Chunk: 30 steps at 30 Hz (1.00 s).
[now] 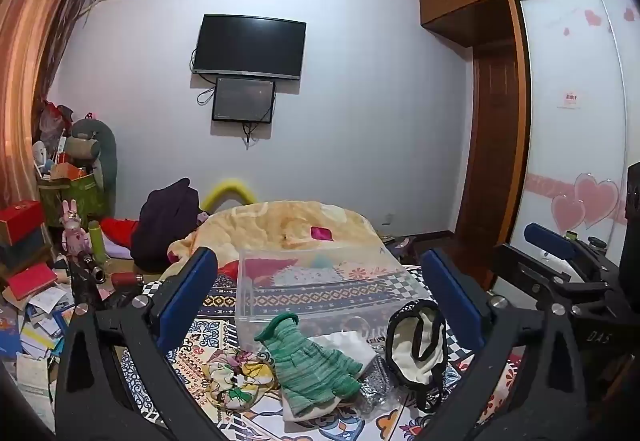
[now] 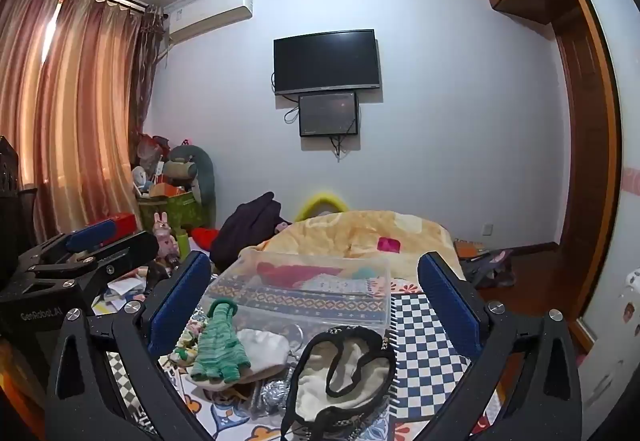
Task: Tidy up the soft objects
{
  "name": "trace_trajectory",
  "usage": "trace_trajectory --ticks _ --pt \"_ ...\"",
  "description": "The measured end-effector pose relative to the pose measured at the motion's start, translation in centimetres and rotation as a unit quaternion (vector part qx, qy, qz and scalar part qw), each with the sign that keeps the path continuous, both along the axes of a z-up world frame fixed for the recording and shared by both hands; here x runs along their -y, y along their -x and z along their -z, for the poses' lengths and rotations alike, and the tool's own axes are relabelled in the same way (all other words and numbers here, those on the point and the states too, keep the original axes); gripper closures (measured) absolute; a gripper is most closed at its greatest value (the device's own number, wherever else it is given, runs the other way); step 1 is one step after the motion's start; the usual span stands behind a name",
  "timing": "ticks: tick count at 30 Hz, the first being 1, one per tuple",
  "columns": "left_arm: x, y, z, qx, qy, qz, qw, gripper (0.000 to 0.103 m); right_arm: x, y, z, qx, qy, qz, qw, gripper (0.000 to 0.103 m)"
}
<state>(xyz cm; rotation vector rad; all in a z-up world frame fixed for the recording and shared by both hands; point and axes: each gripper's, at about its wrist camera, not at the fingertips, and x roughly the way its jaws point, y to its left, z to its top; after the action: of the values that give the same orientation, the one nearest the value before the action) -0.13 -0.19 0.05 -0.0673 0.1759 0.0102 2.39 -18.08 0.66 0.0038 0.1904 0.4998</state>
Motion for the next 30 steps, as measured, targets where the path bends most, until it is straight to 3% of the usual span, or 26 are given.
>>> trace_trajectory --ticks 1,30 --pt "-0.3 -0.04 0.03 -0.003 0.015 0.002 0.9999 0.0 0.06 -0.03 0.01 -0.003 -0.007 0.001 1.0 0.0" --pt "-0.21 -0.16 0.19 0.002 0.007 0.008 0.9999 0.0 0.08 0.48 -0.44 -0.002 -0.012 0.0 1.0 0.0"
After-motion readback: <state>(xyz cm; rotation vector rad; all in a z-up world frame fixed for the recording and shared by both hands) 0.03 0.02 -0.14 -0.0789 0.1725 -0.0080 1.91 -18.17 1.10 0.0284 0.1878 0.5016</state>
